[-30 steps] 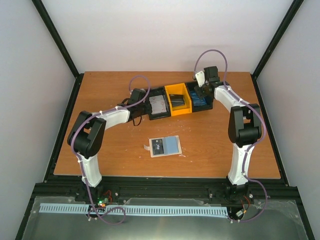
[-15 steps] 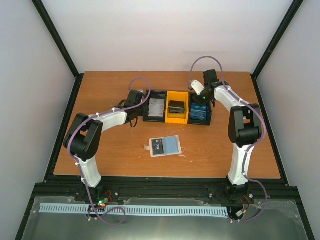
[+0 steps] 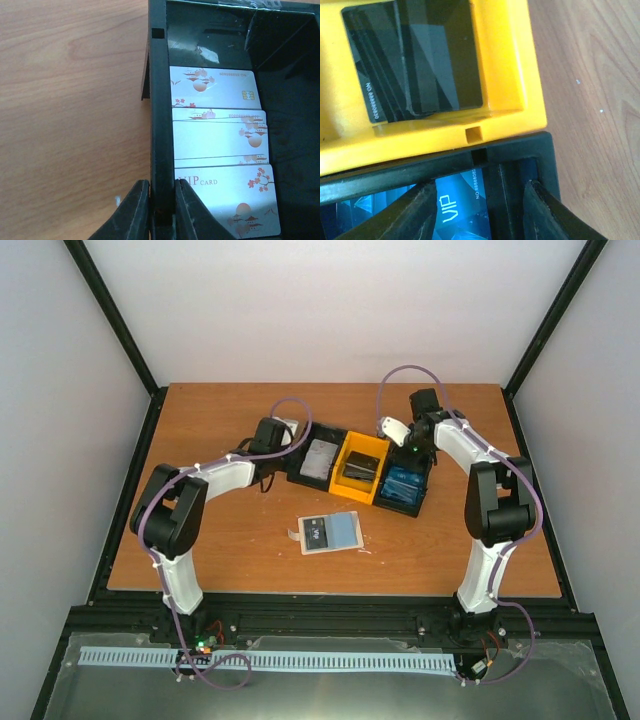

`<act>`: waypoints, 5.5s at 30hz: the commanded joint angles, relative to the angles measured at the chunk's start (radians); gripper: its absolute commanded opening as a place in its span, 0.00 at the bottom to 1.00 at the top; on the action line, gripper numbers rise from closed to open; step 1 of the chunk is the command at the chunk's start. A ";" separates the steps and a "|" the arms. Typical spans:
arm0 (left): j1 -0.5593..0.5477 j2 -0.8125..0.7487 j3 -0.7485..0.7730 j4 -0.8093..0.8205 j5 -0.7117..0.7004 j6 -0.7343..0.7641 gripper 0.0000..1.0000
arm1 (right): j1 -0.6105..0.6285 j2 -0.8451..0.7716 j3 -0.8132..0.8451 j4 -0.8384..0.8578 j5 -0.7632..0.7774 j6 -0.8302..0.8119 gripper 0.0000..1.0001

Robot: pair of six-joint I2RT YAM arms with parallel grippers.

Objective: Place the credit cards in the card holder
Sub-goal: Pick up the credit card from the storage box.

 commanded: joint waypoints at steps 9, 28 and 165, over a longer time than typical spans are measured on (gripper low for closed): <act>-0.002 0.074 0.099 -0.006 0.086 0.083 0.08 | -0.005 -0.014 -0.033 -0.097 -0.052 -0.040 0.30; 0.003 0.094 0.120 -0.012 0.099 0.071 0.10 | -0.007 -0.123 -0.153 -0.093 -0.062 0.046 0.38; 0.004 0.103 0.115 -0.023 0.143 0.134 0.06 | -0.049 -0.048 -0.190 0.232 0.328 0.144 0.23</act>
